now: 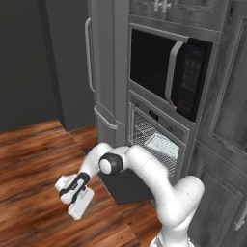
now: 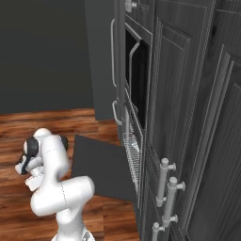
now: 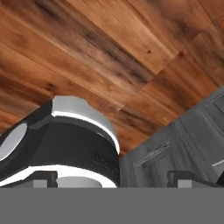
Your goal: Take the baked cake out of the oven and place it on the plate for cooling. Then close the oven door.
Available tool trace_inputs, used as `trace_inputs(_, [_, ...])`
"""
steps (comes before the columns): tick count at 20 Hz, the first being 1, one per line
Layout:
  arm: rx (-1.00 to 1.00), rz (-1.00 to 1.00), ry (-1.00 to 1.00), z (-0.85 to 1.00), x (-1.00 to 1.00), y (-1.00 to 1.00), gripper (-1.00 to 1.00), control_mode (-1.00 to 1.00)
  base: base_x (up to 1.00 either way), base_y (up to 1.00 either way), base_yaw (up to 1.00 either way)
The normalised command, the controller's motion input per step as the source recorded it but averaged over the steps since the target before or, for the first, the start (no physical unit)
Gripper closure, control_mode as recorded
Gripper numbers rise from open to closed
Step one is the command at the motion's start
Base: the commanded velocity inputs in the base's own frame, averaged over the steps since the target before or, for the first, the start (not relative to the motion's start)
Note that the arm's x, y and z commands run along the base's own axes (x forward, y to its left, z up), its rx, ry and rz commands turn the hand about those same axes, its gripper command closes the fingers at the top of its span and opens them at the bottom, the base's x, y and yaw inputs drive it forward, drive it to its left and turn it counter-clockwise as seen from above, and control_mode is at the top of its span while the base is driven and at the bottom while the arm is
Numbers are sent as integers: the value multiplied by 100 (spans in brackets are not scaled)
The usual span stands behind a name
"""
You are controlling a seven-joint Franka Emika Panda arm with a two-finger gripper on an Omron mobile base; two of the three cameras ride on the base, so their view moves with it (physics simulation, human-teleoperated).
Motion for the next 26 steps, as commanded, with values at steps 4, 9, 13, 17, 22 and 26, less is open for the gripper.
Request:
trace_inputs(4, [-30, 0, 0, -53, 93, -9, -100, -100, 0, 0, 0])
trace_inputs(9, [-37, 0, 3, -30, 78, -19, -100, -100, 0, 0, 0])
trace_inputs(13, [-50, 0, 9, -37, 58, -32, -100, -100, 0, 0, 0])
trace_inputs(17, [-50, 0, 9, -20, 55, -53, -100, -100, 0, 0, 0])
trace_inputs(22, [-50, 0, 13, 0, 61, -60, -100, -100, 0, 0, 0])
trace_inputs(26, [-47, 0, 18, 11, 84, -94, -100, -100, 0, 0, 0])
